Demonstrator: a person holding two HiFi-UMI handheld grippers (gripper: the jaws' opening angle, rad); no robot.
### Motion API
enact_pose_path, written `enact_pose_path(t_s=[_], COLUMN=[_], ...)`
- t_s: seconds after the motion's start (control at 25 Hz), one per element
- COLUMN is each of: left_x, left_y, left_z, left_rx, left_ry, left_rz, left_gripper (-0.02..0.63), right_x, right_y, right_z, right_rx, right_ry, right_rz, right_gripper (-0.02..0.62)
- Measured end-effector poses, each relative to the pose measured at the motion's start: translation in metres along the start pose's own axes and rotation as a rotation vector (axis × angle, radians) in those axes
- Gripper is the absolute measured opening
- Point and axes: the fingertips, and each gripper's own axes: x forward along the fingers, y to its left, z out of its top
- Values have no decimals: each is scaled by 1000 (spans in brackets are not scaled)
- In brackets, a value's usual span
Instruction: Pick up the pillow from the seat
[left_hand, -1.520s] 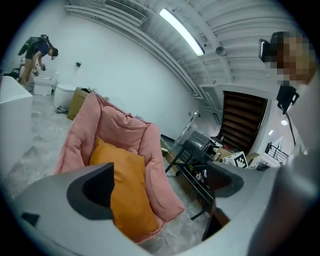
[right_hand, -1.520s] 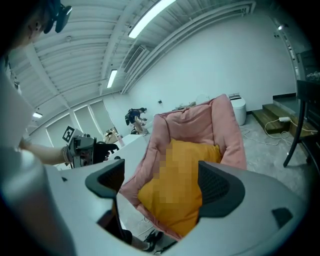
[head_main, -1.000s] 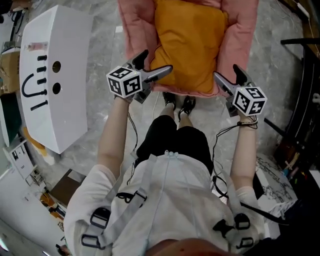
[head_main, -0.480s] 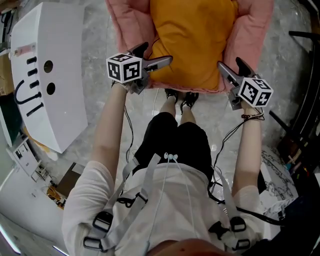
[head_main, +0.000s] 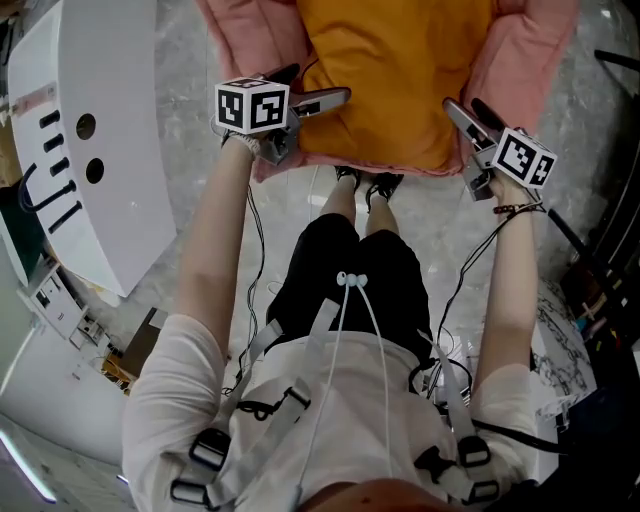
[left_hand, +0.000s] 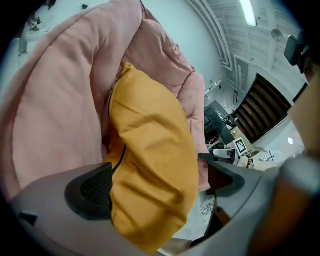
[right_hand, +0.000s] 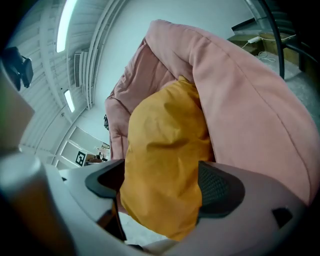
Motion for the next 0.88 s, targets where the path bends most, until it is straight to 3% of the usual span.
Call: enact_pose_path(t_s=[0.12,0.44,0.88], left_x=[15,45,73], left_y=[14,31,47], left_z=[-4,-9,-25], left_rx=[-12,-55,-49], left_ry=[39,127,278], left_rz=[-5,-27,43], left_gripper=[578,589,589], right_x=[14,46,79], right_y=[-17,-40,-52], right_z=[0,0,-21], right_rx=[40,163,114], right_ry=[-2,15,268], right_rz=[-27,3,30], right_gripper=[436,449,474])
